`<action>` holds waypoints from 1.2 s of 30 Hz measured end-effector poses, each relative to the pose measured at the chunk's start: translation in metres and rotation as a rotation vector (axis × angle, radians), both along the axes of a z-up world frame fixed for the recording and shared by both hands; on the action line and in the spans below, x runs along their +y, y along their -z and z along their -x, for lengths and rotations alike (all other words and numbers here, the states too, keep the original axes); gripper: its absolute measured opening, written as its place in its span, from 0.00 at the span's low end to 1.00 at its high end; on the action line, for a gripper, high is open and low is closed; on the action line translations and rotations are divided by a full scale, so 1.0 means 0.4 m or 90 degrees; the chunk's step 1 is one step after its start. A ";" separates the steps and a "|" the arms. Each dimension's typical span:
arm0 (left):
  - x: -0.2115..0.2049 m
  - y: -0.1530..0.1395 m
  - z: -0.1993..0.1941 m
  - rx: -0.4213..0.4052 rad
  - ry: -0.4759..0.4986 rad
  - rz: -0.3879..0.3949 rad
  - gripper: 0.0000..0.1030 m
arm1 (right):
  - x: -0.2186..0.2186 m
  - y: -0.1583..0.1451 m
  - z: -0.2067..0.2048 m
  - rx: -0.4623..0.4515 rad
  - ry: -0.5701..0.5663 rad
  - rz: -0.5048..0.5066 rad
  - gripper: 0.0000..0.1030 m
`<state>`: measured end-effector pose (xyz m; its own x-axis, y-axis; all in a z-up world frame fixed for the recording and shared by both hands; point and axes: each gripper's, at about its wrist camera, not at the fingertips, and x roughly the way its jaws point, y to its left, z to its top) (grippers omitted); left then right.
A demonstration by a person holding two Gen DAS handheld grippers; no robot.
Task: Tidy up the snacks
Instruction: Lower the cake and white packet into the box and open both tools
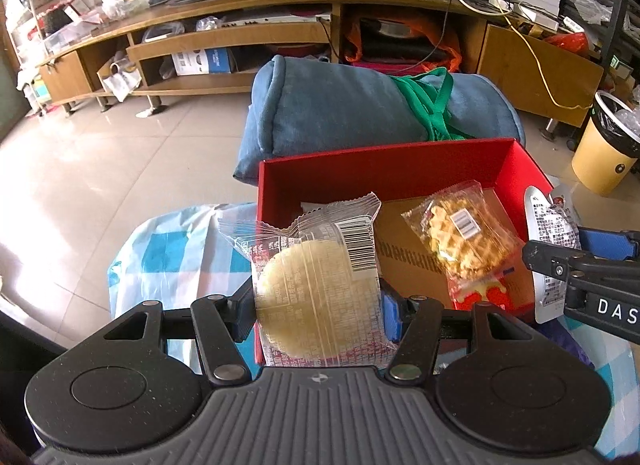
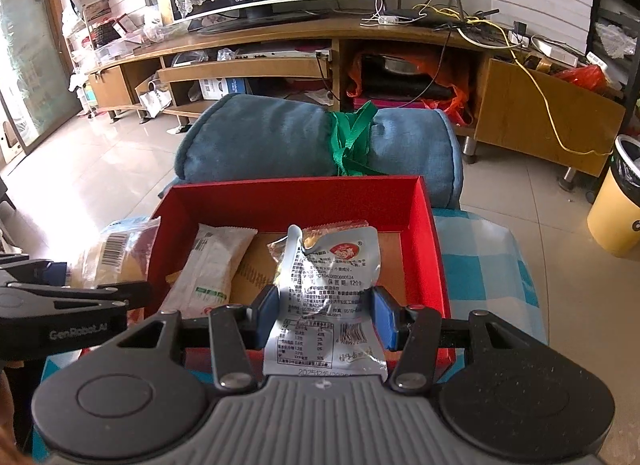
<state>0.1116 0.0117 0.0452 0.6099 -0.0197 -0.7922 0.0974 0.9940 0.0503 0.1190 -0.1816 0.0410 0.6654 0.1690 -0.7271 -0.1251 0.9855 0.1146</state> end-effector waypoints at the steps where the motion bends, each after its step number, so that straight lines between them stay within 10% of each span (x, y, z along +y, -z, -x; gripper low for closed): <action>1: 0.001 0.001 -0.004 0.000 -0.001 -0.001 0.64 | 0.000 0.003 -0.005 0.000 -0.001 0.000 0.48; 36: -0.025 0.074 -0.098 0.026 -0.011 -0.006 0.65 | 0.001 0.111 -0.144 0.030 0.010 -0.008 0.51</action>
<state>0.1508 0.0016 0.0155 0.5767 -0.0014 -0.8169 0.0819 0.9951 0.0561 0.1764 -0.1811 -0.0034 0.6333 0.1686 -0.7553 -0.1040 0.9857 0.1329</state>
